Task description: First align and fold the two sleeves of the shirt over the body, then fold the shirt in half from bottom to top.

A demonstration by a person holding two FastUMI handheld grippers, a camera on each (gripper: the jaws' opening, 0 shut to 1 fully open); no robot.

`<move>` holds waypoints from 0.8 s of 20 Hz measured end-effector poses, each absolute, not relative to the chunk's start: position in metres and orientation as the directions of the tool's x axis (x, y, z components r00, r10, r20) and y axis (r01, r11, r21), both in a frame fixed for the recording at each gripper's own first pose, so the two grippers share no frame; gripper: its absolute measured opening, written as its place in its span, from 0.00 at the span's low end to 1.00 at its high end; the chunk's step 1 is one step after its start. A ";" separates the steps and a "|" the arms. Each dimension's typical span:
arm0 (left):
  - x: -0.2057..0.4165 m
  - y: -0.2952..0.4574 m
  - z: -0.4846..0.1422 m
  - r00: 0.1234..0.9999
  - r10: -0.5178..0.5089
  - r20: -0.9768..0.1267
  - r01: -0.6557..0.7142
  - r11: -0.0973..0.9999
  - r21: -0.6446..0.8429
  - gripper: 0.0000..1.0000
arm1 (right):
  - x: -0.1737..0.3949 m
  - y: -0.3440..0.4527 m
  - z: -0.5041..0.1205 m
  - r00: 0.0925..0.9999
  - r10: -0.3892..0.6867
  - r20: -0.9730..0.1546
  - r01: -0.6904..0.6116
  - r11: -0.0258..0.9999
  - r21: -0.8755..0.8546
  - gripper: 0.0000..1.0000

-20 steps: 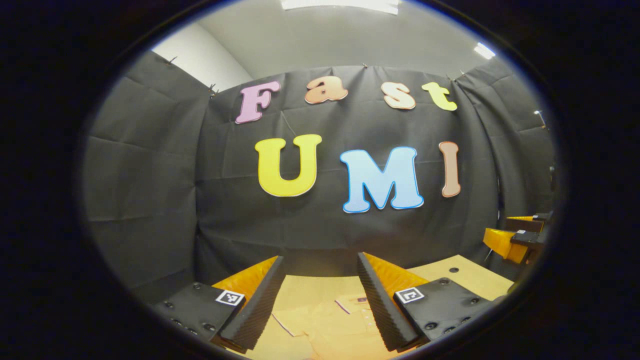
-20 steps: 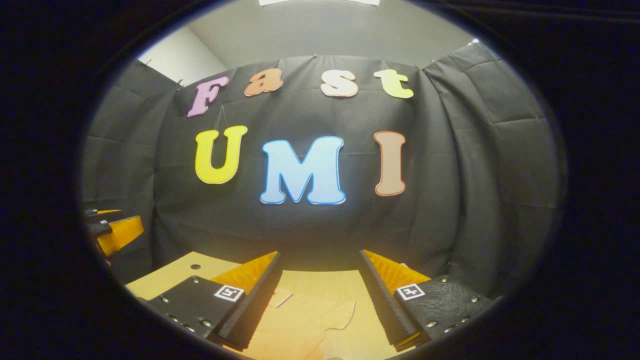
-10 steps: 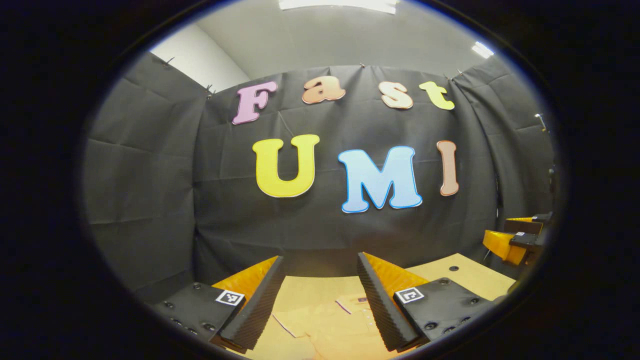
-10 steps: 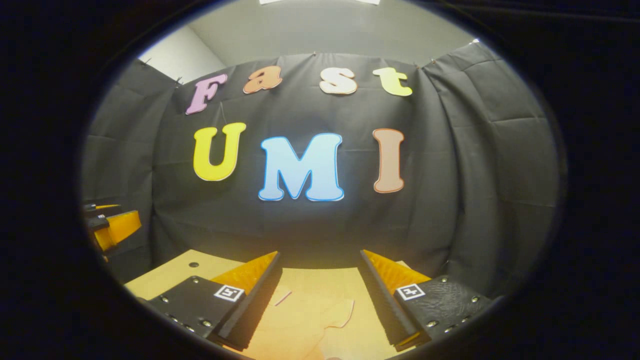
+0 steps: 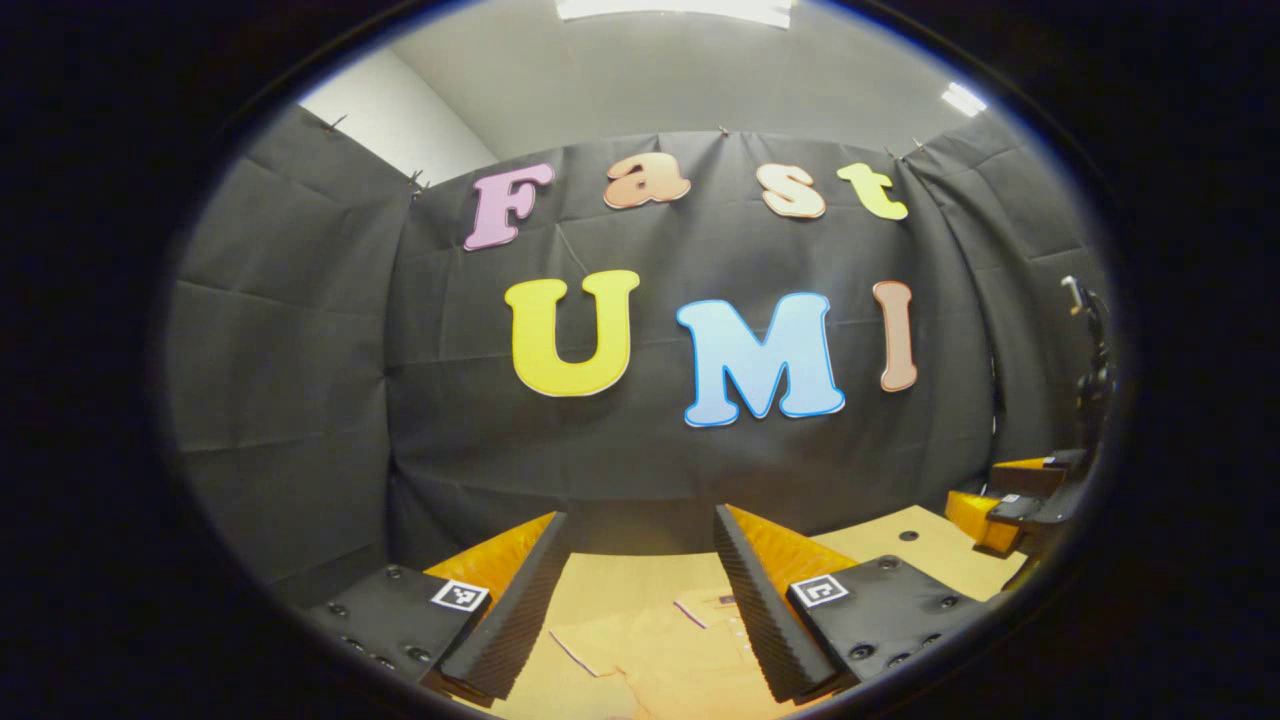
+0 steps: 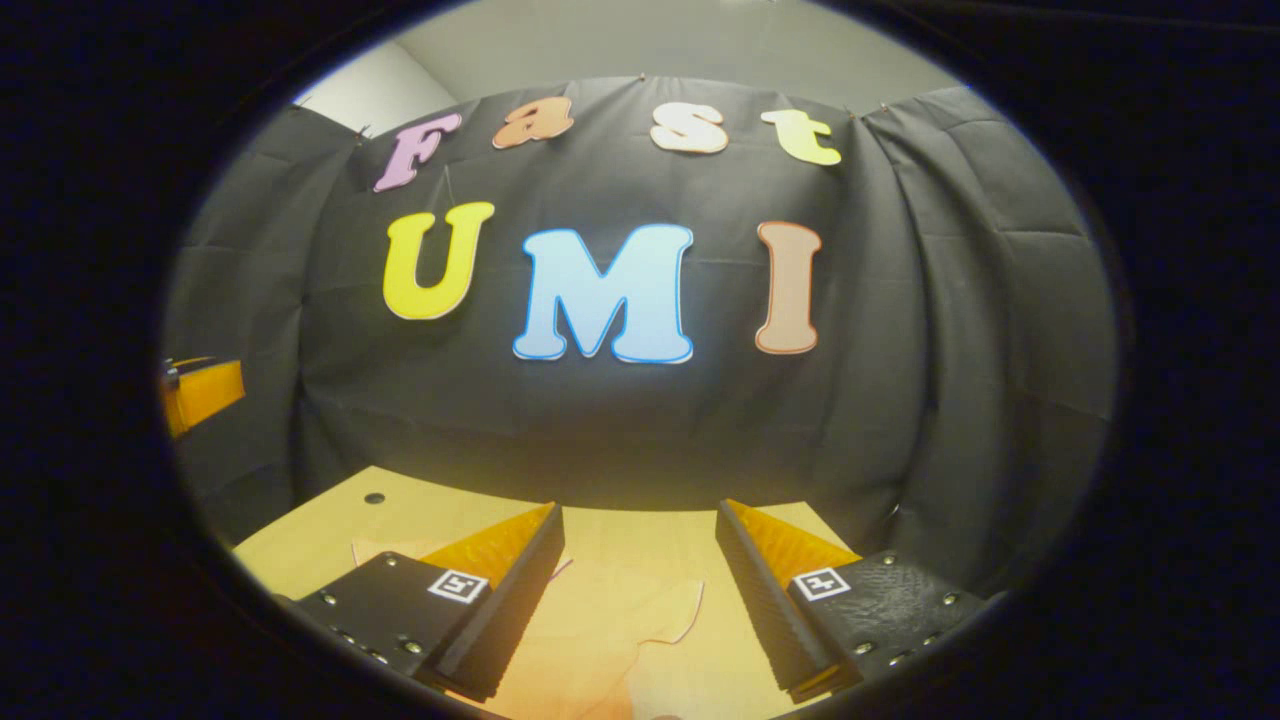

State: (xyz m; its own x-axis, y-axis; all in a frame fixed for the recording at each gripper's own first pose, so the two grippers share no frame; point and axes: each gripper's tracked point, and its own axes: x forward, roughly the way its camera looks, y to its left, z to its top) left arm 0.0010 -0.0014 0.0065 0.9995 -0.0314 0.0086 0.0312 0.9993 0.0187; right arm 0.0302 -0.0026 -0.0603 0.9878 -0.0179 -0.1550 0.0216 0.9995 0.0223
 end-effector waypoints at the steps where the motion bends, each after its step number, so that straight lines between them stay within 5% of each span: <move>1: 0.002 -0.001 0.007 0.999 -0.032 0.009 0.032 0.999 0.020 0.94 | 0.035 -0.004 -0.067 0.985 -0.019 -0.172 0.023 1.000 0.021 0.95; 16: 0.032 0.026 -0.009 0.999 0.018 -0.048 -0.016 0.999 0.050 0.94 | 0.137 -0.020 -0.229 0.864 -0.021 -0.503 0.010 1.000 -0.026 0.96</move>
